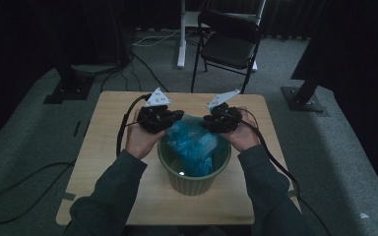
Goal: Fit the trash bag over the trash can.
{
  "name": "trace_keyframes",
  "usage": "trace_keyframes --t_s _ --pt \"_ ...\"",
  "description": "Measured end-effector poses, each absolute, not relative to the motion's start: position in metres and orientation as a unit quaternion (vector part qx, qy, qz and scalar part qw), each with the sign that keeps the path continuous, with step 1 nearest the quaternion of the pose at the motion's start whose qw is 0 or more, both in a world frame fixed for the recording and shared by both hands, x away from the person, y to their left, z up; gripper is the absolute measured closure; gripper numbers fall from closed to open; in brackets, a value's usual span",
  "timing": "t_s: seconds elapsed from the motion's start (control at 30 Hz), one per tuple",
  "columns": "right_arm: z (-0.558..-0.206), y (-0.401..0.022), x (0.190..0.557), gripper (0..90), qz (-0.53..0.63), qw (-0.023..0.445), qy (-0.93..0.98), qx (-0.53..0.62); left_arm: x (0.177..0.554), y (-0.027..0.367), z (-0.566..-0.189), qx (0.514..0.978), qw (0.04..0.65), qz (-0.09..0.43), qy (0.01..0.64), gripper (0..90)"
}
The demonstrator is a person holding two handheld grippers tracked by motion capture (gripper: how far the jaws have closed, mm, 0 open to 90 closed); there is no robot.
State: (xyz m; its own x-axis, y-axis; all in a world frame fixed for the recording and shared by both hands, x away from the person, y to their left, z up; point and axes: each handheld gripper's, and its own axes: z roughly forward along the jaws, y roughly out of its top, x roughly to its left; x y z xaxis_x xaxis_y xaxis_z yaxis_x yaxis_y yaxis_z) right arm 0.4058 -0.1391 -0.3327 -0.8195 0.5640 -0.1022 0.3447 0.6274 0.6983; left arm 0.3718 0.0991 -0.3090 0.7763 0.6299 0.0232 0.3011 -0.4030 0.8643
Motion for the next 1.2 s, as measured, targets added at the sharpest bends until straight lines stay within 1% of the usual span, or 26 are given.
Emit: trace_keyframes --t_s 0.07,0.17,0.2,0.3,0.33,0.63,0.67,0.77,0.87,1.0,1.17,1.2 --pt "-0.335 -0.142 0.407 74.2 0.338 0.166 0.887 0.266 0.374 0.100 -0.314 0.822 0.457 0.180 0.290 89.9" --pt "-0.335 -0.144 0.408 73.2 0.339 0.169 0.883 0.277 0.377 0.101 -0.318 0.824 0.449 0.181 0.295 89.9" --pt "-0.335 -0.146 0.408 67.9 0.332 0.182 0.882 0.281 0.382 0.102 -0.323 0.824 0.439 0.184 0.307 89.9" --pt "-0.336 -0.149 0.407 66.0 0.322 0.193 0.881 0.287 0.388 0.104 -0.327 0.823 0.435 0.181 0.317 89.9" --pt "-0.336 -0.151 0.407 65.5 0.319 0.199 0.880 0.290 0.394 0.106 -0.331 0.822 0.427 0.182 0.329 89.9" --pt "-0.336 -0.153 0.408 65.2 0.309 0.225 0.873 0.303 0.414 0.110 -0.344 0.822 0.401 0.183 0.359 89.9" --pt "-0.337 -0.154 0.409 64.8 0.297 0.239 0.872 0.307 0.421 0.113 -0.347 0.822 0.396 0.180 0.367 89.9" --pt "-0.337 -0.155 0.409 64.7 0.297 0.242 0.869 0.313 0.430 0.116 -0.354 0.821 0.391 0.171 0.380 89.9" --pt "-0.337 -0.156 0.410 66.5 0.299 0.246 0.866 0.316 0.435 0.118 -0.359 0.819 0.393 0.159 0.386 89.9" --pt "-0.339 -0.156 0.411 75.7 0.290 0.250 0.867 0.318 0.439 0.119 -0.366 0.821 0.394 0.145 0.387 89.9" --pt "-0.345 -0.166 0.414 78.7 0.296 0.248 0.858 0.340 0.442 0.119 -0.370 0.820 0.399 0.131 0.390 89.9" --pt "-0.348 -0.170 0.415 78.9 0.295 0.241 0.855 0.350 0.442 0.119 -0.373 0.822 0.400 0.123 0.388 89.9"
